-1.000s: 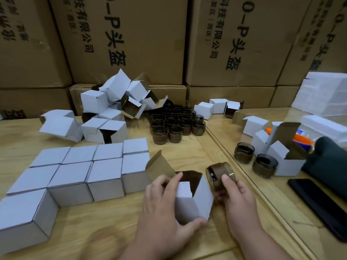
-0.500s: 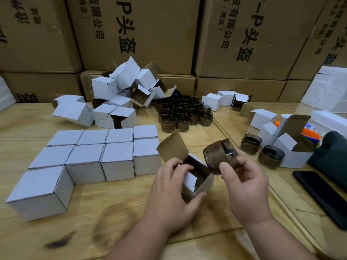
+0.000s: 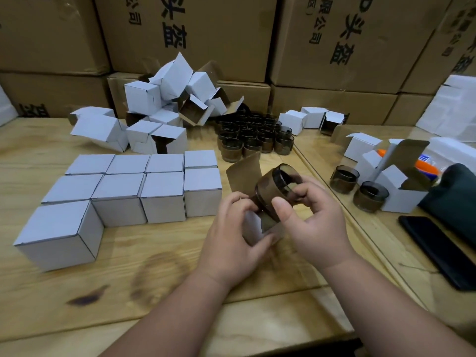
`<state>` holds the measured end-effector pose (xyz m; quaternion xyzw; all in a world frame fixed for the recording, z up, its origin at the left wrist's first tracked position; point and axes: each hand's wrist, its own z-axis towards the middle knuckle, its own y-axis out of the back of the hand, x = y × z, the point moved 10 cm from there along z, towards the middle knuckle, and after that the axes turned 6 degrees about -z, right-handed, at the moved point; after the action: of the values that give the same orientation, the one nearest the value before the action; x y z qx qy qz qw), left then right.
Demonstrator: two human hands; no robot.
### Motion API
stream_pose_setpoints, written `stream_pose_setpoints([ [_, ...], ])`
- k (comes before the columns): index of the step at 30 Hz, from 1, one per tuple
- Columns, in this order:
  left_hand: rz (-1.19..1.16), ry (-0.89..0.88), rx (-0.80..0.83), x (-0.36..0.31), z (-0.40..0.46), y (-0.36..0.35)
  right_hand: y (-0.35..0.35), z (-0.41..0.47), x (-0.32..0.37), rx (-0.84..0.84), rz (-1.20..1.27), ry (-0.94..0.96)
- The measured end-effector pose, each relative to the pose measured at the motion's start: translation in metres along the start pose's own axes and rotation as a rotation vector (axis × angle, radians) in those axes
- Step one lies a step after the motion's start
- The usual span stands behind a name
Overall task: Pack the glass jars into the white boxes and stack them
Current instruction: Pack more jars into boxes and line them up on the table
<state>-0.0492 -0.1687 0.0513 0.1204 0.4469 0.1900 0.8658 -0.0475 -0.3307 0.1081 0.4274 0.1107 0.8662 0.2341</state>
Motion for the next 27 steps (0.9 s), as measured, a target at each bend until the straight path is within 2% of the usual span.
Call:
stream_pose_setpoints([
  [7,-0.009,0.071,-0.022,0.009,-0.001,0.001,-0.01,-0.007,-0.032,0.026,-0.147,-0.025],
  [19,-0.081,0.097,-0.047,0.019,0.001,-0.001,-0.039,0.0,-0.036,0.122,-0.277,0.027],
  [27,-0.115,0.087,-0.053,0.021,0.002,-0.003,-0.043,-0.017,-0.046,0.02,-0.296,0.012],
])
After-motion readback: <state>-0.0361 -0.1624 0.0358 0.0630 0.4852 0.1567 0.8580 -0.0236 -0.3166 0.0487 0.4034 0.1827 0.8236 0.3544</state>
